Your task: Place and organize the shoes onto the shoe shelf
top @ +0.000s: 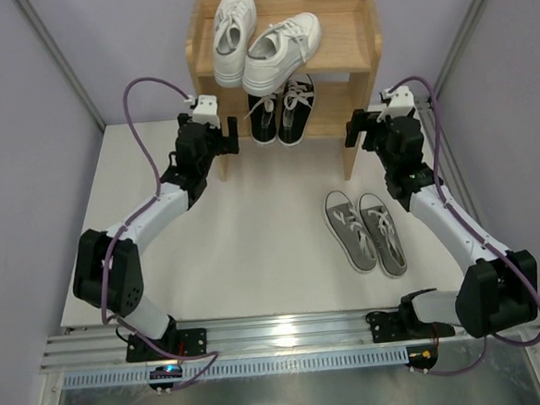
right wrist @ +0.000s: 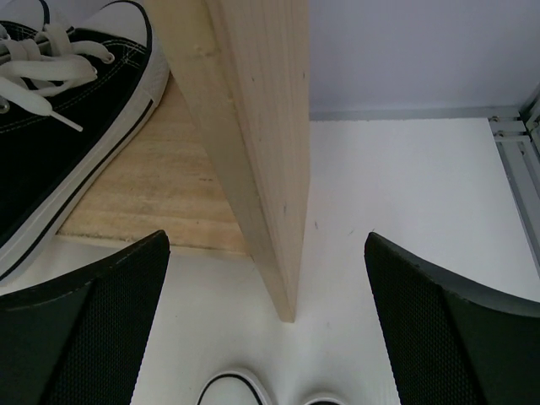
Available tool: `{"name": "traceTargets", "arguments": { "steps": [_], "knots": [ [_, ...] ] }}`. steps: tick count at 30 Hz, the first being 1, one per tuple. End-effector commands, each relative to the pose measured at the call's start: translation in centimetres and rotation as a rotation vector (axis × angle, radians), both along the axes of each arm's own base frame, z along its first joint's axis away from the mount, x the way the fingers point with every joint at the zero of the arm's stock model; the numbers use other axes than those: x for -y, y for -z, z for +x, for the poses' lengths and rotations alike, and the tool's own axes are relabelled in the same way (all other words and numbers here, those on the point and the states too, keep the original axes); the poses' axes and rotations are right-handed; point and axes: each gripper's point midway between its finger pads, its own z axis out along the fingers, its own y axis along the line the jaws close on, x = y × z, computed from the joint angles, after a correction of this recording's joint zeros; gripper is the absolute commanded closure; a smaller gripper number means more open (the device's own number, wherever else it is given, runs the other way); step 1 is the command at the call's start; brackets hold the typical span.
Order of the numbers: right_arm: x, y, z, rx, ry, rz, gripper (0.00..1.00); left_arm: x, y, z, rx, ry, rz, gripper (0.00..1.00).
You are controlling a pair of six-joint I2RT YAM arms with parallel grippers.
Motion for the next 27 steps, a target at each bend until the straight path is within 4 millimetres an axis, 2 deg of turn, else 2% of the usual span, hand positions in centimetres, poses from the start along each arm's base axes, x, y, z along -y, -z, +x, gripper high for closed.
{"name": "traceTargets", "arguments": {
  "steps": [1, 3, 4, 5, 6, 8, 9, 10, 12, 14, 15, 17, 18, 21, 23, 24, 27],
  "knots": [
    [-0.6, -5.4, 1.8, 0.169, -0.002, -0.007, 0.02, 1.1, -4.4, 1.9, 0.128, 0.046, 0.000, 0.05],
    [-0.9, -5.4, 2.5, 0.177, -0.001, -0.016, 0.00, 1.1, -3.6, 2.6, 0.114, 0.041, 0.010, 0.09],
    [-0.9, -5.2, 3.1, 0.175, 0.006, -0.020, 0.09, 1.1, -3.9, 3.0, 0.120, 0.037, 0.008, 0.12],
    [-0.9, -5.0, 3.4, 0.170, 0.007, -0.029, 0.15, 1.2, -3.1, 3.3, 0.099, 0.041, 0.019, 0.16],
    [-1.1, -5.0, 3.7, 0.169, 0.001, -0.033, 0.29, 1.3, -2.8, 3.5, 0.090, 0.044, 0.022, 0.24],
    [-1.5, -4.7, 4.6, 0.154, -0.013, -0.054, 0.42, 1.5, -2.4, 3.7, 0.079, 0.058, 0.051, 0.38],
    [-1.5, -4.2, 4.8, 0.131, -0.016, -0.067, 0.49, 1.5, -1.9, 3.8, 0.070, 0.062, 0.058, 0.55],
    [-1.5, -4.5, 5.1, 0.129, -0.014, -0.072, 0.60, 1.6, -1.5, 3.8, 0.062, 0.072, 0.063, 0.65],
    [-1.3, -4.2, 5.3, 0.123, 0.001, -0.077, 0.72, 1.6, -1.1, 3.6, 0.050, 0.080, 0.067, 0.86],
    [-0.9, -4.0, 5.2, 0.130, 0.015, -0.102, 0.77, 1.4, -0.4, 3.2, 0.043, 0.077, 0.067, 0.94],
    [-0.8, -4.0, 5.1, 0.134, 0.016, -0.111, 0.83, 1.4, -0.9, 2.8, 0.053, 0.073, 0.049, 1.00],
    [-0.7, -3.7, 4.9, 0.127, 0.018, -0.120, 0.91, 1.2, -0.7, 2.2, 0.056, 0.076, 0.041, 1.00],
    [-0.6, -3.4, 4.8, 0.123, 0.022, -0.126, 0.96, 1.4, -1.4, 1.8, 0.063, 0.082, 0.002, 1.00],
    [-0.2, -3.4, 4.3, 0.129, 0.036, -0.126, 0.96, 1.7, -1.4, 0.9, 0.057, 0.094, -0.016, 1.00],
    [-0.2, -3.3, 4.1, 0.126, 0.036, -0.125, 0.96, 1.9, -2.3, -0.1, 0.069, 0.099, -0.041, 1.00],
    [-0.1, -3.6, 3.9, 0.130, 0.040, -0.124, 0.96, 2.0, -1.7, -0.6, 0.055, 0.103, -0.045, 1.00],
    [-0.2, -3.5, 3.6, 0.121, 0.034, -0.115, 0.96, 2.6, -2.5, -2.2, 0.072, 0.112, -0.066, 1.00]
  ]
}}
